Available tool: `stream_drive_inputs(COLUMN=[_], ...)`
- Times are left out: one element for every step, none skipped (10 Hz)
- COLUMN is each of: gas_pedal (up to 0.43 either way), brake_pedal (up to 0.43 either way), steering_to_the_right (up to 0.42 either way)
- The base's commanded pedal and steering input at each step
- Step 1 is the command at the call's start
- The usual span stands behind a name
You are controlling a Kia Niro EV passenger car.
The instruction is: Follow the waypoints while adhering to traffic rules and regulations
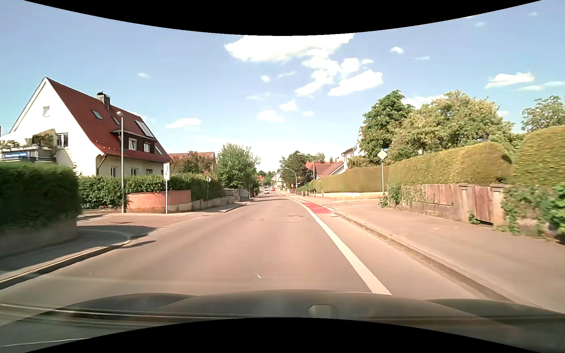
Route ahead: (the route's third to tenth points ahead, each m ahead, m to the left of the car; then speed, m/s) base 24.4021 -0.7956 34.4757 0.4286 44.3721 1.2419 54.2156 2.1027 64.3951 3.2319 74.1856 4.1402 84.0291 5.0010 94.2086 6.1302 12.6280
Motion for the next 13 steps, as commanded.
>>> stream_drive_inputs(gas_pedal=[0.020,0.020,0.020,0.020,0.020,0.020,0.020,0.020,0.020,0.020,0.020,0.020,0.020], brake_pedal=[0.006,0.006,0.006,0.006,0.006,0.006,0.006,0.006,0.006,0.006,0.006,0.006,0.006], steering_to_the_right=[-0.006,-0.012,-0.015,-0.015,-0.015,-0.012,-0.008,-0.009,-0.012,-0.011,-0.011,-0.010,-0.010])
